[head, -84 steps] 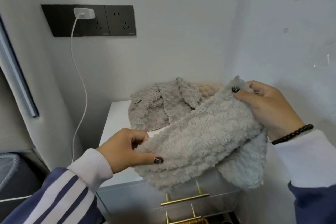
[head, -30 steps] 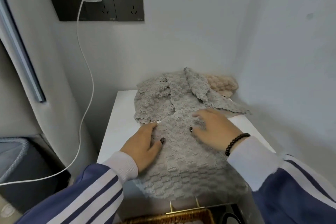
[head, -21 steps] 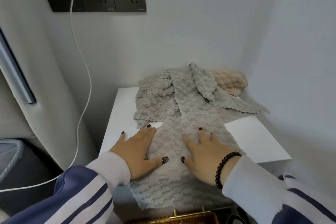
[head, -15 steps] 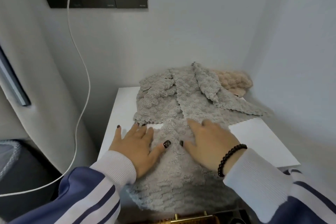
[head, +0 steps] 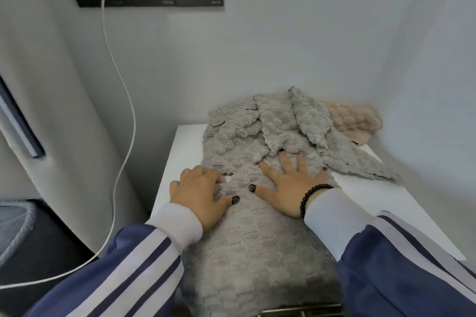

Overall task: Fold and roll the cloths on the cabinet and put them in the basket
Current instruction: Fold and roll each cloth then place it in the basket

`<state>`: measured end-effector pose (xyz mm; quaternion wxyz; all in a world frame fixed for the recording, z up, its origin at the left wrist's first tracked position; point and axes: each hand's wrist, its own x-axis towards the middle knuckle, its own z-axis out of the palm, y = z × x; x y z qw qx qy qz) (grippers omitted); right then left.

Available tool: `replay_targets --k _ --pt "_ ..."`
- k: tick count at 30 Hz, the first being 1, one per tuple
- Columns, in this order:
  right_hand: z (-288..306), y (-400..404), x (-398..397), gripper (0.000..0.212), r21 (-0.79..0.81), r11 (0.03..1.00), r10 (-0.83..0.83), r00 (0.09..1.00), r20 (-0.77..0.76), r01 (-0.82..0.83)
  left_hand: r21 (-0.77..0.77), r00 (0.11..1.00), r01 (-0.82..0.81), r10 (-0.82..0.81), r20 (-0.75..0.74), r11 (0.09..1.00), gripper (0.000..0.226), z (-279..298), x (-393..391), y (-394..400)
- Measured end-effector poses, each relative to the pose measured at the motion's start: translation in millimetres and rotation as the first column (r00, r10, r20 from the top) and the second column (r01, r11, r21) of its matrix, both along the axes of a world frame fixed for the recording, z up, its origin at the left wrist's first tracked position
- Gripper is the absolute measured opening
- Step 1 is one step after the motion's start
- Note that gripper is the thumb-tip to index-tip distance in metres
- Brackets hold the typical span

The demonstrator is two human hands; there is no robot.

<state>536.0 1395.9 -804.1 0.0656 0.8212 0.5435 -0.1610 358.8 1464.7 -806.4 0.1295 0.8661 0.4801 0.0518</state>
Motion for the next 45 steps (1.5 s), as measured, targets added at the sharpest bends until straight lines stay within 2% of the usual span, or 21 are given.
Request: replay_targets --k 3,8,11,13,17,19,20,21,24,28,29,31,33,35,36,39,42,45 --pt "0 12 3 0.070 0.056 0.998 0.006 1.000 -0.001 -0.006 0.016 0.989 0.001 -0.003 0.150 1.000 0.020 1 7 12" --pt "13 18 26 0.058 0.247 0.969 0.006 0.998 -0.063 0.010 -0.140 0.944 -0.025 0.069 0.324 0.990 0.029 9 11 29" --pt "21 10 43 0.057 0.215 0.975 -0.048 0.998 -0.042 0.056 -0.303 0.832 0.040 0.136 0.538 0.952 0.024 17 2 35" --pt "25 4 54 0.061 0.196 0.976 -0.078 0.992 -0.103 0.097 -0.331 0.775 0.052 0.171 0.608 0.942 0.018 21 -6 37" --pt "38 -7 69 0.056 0.252 0.956 -0.134 0.988 -0.080 0.150 -0.258 0.716 -0.039 0.207 0.666 0.965 0.015 21 -12 39" --pt "43 -10 72 0.035 0.390 0.906 -0.134 0.986 -0.102 0.164 -0.226 0.698 -0.097 0.228 0.679 0.969 0.013 22 -12 41" --pt "45 -12 72 0.018 0.466 0.868 -0.123 0.984 -0.131 0.170 -0.213 0.694 -0.120 0.236 0.680 0.970 0.017 23 -12 41" --pt "47 -13 71 0.010 0.528 0.830 -0.116 0.981 -0.157 0.183 -0.206 0.686 -0.145 0.249 0.683 0.968 0.023 23 -12 42" --pt "47 -13 73 0.017 0.644 0.733 -0.122 0.974 -0.191 0.218 -0.151 0.676 -0.214 0.259 0.690 0.965 0.023 27 -13 43" --pt "47 -18 77 0.014 0.758 0.617 -0.143 0.978 -0.154 0.209 -0.054 0.659 -0.252 0.212 0.721 0.966 0.016 31 -14 43" --pt "49 -20 76 0.014 0.781 0.592 -0.156 0.979 -0.131 0.199 -0.085 0.625 -0.254 0.231 0.746 0.963 0.016 31 -14 43" --pt "52 -24 73 0.014 0.820 0.526 -0.167 0.972 -0.164 0.228 -0.267 0.460 -0.179 0.320 0.828 0.947 0.012 34 -13 41" --pt "53 -27 67 0.016 0.800 0.434 -0.114 0.906 -0.408 0.415 -0.421 0.298 -0.033 0.411 0.862 0.906 0.012 39 -11 35" --pt "50 -30 60 0.016 0.697 0.368 -0.036 0.759 -0.651 0.615 -0.474 0.226 0.054 0.451 0.863 0.879 0.014 41 -12 29" --pt "47 -31 59 0.014 0.687 0.353 -0.020 0.739 -0.674 0.636 -0.479 0.219 0.072 0.454 0.864 0.875 0.014 41 -14 28" --pt "44 -42 55 0.008 0.767 0.384 -0.050 0.841 -0.539 0.515 -0.485 0.231 0.109 0.452 0.861 0.868 0.015 41 -24 22" --pt "44 -61 46 0.017 0.777 0.438 -0.033 0.872 -0.488 0.451 -0.502 0.227 0.156 0.464 0.856 0.850 0.014 44 -33 11" --pt "39 -86 35 0.017 0.765 0.565 0.018 0.922 -0.387 0.310 -0.507 0.304 0.166 0.445 0.842 0.846 0.018 40 -48 4"
